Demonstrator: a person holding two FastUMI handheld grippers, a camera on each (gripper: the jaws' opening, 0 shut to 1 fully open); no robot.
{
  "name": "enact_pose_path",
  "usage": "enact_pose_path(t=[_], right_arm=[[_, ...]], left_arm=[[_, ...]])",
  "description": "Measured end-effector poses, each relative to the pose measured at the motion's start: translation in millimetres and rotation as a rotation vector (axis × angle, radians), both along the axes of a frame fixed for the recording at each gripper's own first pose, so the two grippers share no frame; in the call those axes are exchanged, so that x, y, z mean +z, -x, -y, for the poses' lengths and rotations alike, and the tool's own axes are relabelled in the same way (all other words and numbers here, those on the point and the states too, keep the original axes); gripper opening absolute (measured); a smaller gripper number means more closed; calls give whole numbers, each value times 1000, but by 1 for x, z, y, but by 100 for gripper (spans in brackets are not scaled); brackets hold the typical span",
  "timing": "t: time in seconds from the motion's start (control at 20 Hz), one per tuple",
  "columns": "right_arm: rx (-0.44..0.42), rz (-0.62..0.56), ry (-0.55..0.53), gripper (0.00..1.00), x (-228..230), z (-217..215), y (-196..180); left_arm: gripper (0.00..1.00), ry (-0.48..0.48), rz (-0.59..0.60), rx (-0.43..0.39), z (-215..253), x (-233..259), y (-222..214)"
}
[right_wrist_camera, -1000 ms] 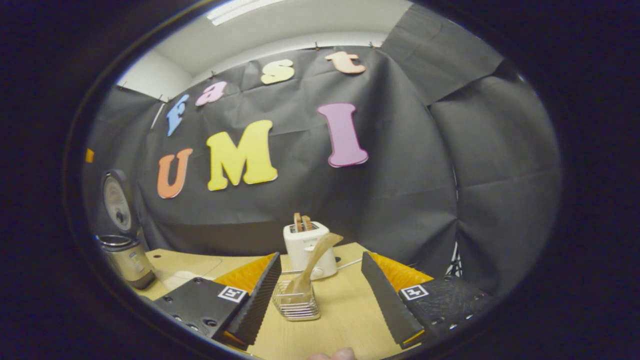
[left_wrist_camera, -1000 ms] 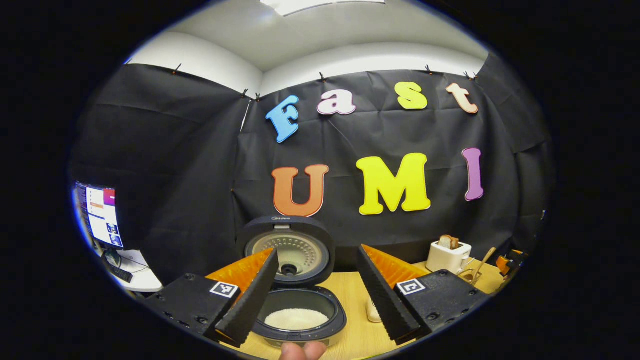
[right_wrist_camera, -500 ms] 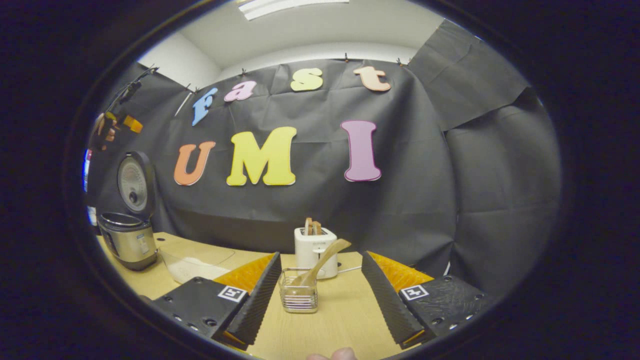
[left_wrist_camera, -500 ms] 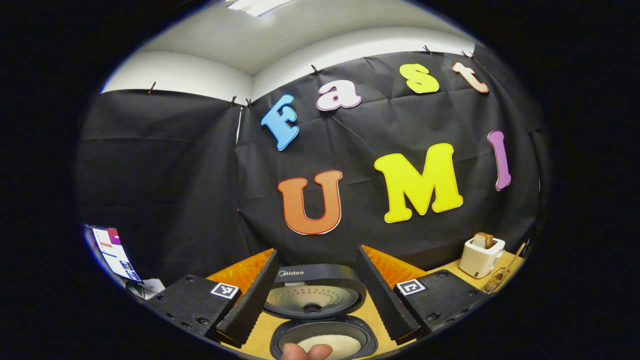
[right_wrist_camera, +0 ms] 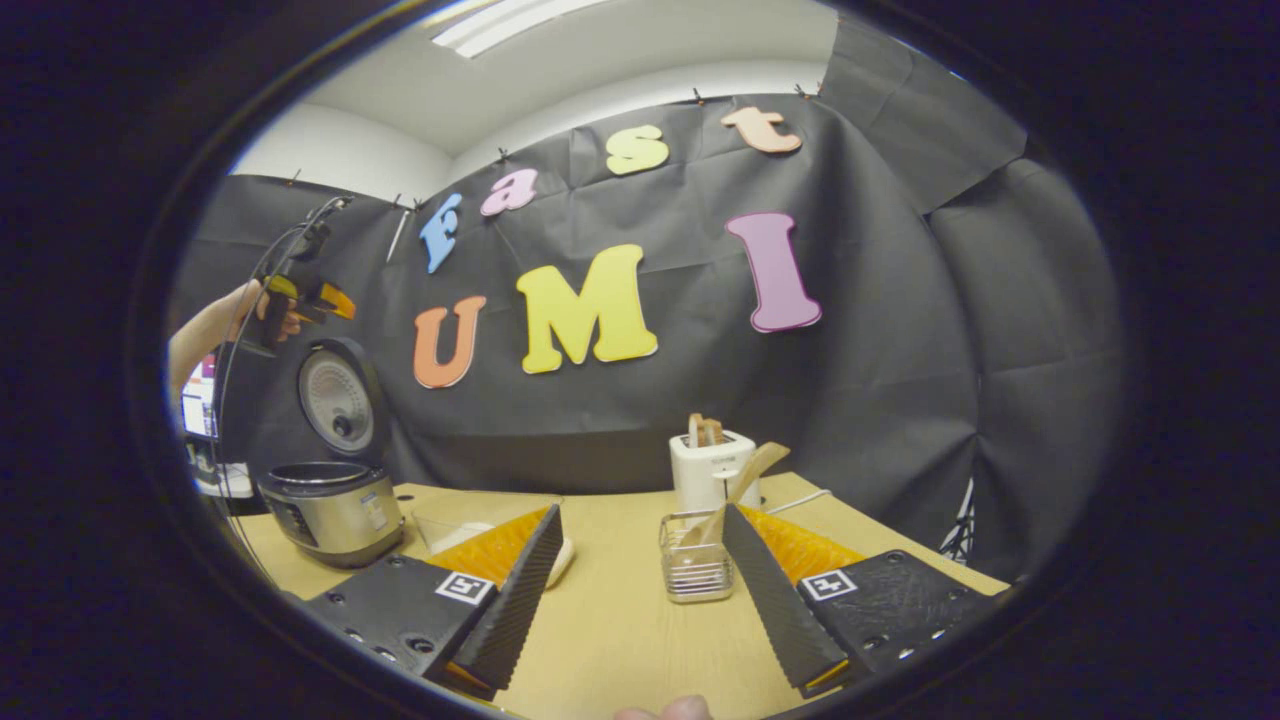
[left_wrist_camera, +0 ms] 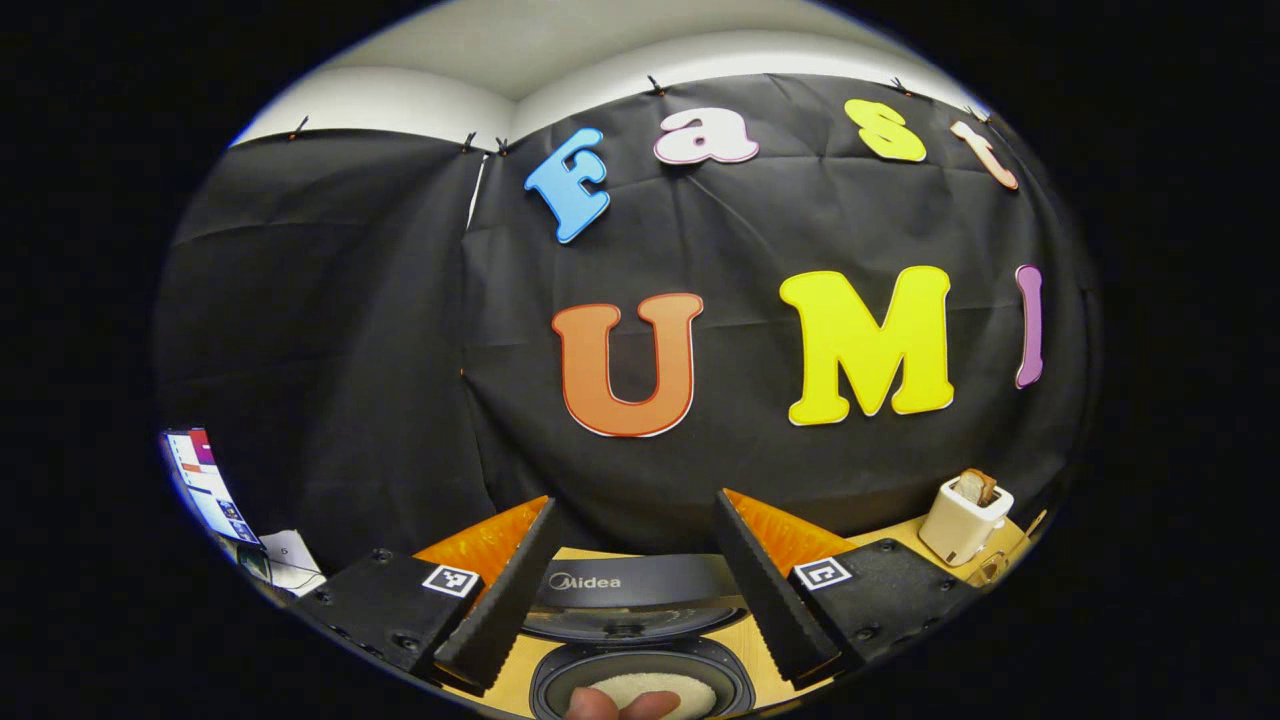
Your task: Close the left gripper, press the button to open the rice cooker; take a wooden spoon from the chopstick holder with the right hand, scoop a spoonful of rice and pour it into the rice cooker, then put the wooden spoon back into the chopstick holder.
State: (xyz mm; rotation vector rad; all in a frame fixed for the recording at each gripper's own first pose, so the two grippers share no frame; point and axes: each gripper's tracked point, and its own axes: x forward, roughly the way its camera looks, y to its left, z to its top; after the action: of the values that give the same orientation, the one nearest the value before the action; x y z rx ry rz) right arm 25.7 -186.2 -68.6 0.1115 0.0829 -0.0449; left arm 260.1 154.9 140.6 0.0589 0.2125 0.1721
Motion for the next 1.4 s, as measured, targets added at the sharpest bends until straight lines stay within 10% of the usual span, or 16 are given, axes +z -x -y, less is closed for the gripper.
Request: enact_pose_path(t=[0.7,1.4], right_arm=[[93,-60,-83,91,-13,-43,14],[153,-31,-19,95,-5,-86,31]], left_arm=[[100,66,-125,34,-22,-31,-4],[99,104,-170,-17,12,-79,112]])
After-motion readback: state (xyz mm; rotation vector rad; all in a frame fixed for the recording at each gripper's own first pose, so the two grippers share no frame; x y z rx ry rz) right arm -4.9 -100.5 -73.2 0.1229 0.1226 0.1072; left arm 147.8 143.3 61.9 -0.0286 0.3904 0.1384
